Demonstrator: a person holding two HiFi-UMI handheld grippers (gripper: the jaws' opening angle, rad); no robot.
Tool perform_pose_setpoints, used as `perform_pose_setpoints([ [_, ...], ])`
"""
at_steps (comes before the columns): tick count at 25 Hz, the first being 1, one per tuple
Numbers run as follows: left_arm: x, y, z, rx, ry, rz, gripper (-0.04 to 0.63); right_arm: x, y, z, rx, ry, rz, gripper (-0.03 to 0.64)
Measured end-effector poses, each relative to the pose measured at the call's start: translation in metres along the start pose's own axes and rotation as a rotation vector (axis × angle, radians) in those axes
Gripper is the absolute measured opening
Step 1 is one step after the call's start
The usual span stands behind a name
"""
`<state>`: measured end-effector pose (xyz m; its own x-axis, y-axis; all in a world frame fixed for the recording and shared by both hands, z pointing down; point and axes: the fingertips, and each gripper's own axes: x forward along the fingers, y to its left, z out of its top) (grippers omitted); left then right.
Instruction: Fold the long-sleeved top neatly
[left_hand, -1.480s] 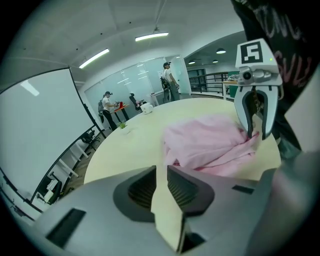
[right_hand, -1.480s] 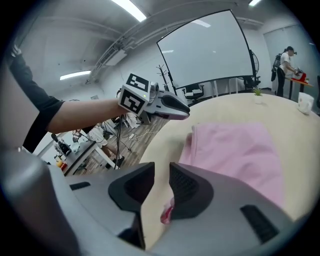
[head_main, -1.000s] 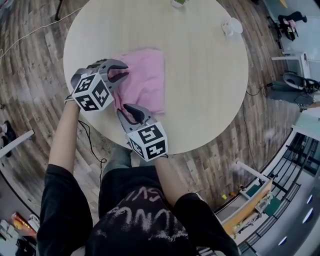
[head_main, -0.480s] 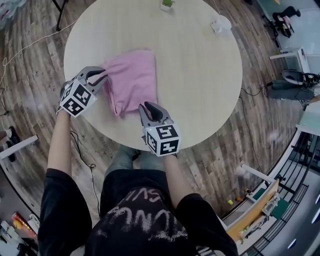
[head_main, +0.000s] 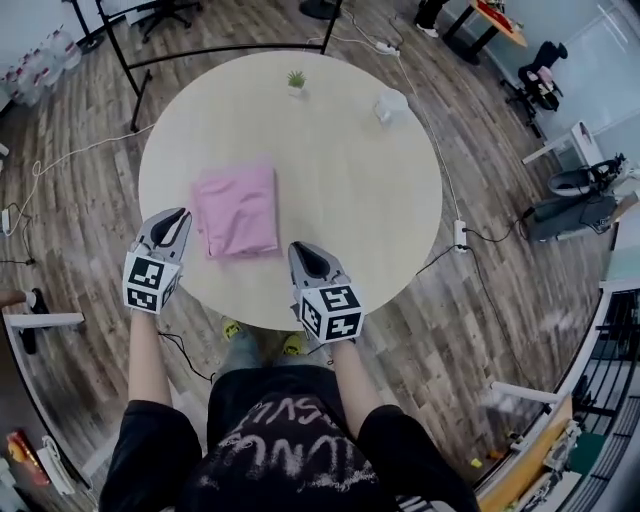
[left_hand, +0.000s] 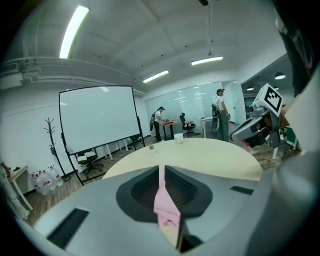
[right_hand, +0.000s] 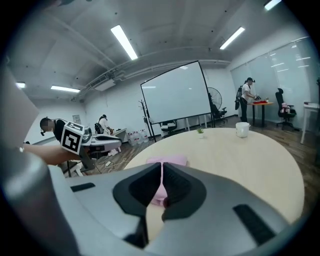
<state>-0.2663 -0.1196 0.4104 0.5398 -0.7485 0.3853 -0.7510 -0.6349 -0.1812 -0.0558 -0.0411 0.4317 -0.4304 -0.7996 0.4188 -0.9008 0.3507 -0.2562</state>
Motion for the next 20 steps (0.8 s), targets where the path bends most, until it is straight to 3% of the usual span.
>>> perform_pose_setpoints([
  [7, -0.048, -0.027, 0.06, 0.001, -0.109, 0.128, 0.017, -0.048, -0.022, 0.034, -0.045, -0.098, -0.001, 0.006],
  [20, -0.091, -0.09, 0.079, -0.031, -0.173, 0.163, 0.012, -0.12, -0.043, 0.056, -0.097, -0.211, -0.061, 0.006],
])
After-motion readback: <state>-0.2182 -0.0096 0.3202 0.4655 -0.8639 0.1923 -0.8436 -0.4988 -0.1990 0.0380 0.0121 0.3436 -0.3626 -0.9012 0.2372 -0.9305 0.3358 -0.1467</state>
